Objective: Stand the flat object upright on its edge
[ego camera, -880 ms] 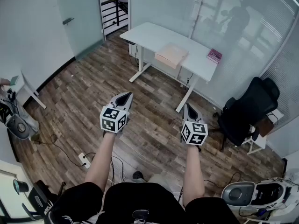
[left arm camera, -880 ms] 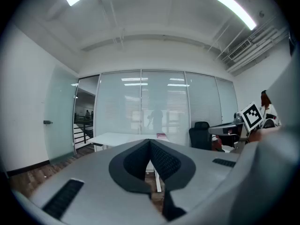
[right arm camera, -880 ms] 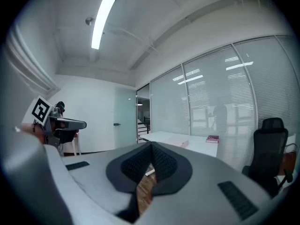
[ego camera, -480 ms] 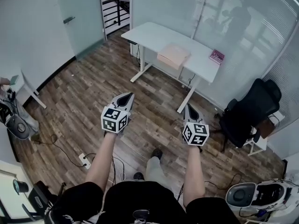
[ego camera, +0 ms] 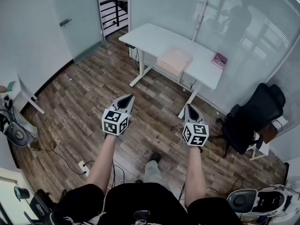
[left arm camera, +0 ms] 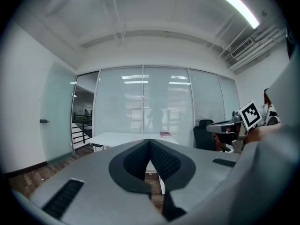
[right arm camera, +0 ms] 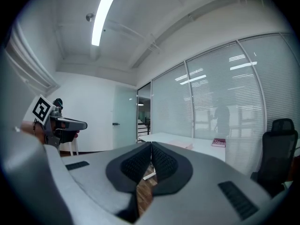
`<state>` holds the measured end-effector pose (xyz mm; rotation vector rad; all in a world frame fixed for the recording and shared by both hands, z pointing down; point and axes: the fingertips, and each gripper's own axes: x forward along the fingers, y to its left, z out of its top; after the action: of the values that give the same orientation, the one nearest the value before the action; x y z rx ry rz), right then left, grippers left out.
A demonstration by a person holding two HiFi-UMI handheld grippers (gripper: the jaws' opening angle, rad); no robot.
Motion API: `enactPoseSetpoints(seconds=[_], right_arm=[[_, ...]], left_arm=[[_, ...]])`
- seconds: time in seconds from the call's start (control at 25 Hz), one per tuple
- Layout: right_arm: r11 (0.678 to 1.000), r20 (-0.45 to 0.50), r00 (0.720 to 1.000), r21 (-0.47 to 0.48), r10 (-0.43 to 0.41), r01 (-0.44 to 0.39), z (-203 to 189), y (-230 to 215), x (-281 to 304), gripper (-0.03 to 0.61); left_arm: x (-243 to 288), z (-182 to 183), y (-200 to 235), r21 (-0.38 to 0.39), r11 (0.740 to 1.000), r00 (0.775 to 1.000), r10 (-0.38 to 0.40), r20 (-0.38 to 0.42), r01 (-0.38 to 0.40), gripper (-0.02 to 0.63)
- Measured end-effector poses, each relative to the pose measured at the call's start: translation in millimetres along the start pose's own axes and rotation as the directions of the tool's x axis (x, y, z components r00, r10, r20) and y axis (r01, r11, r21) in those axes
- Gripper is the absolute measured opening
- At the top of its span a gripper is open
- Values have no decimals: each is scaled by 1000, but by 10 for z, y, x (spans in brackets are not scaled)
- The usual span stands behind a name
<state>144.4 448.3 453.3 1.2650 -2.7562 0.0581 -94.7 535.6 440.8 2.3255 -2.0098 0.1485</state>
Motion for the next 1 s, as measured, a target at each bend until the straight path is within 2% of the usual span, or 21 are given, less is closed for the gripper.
enactPoseSetpoints(seconds=[0.52, 1.0], right_arm=[[999, -9, 1000, 22, 27, -26, 177, -549, 1206, 23], [999, -8, 999, 15, 37, -37, 311, -951, 1767, 23]], left_arm=[[1126, 274, 576, 17, 999, 1000, 27, -6, -27, 21], [1792, 437, 724, 23, 999, 999, 34, 4, -34, 21]])
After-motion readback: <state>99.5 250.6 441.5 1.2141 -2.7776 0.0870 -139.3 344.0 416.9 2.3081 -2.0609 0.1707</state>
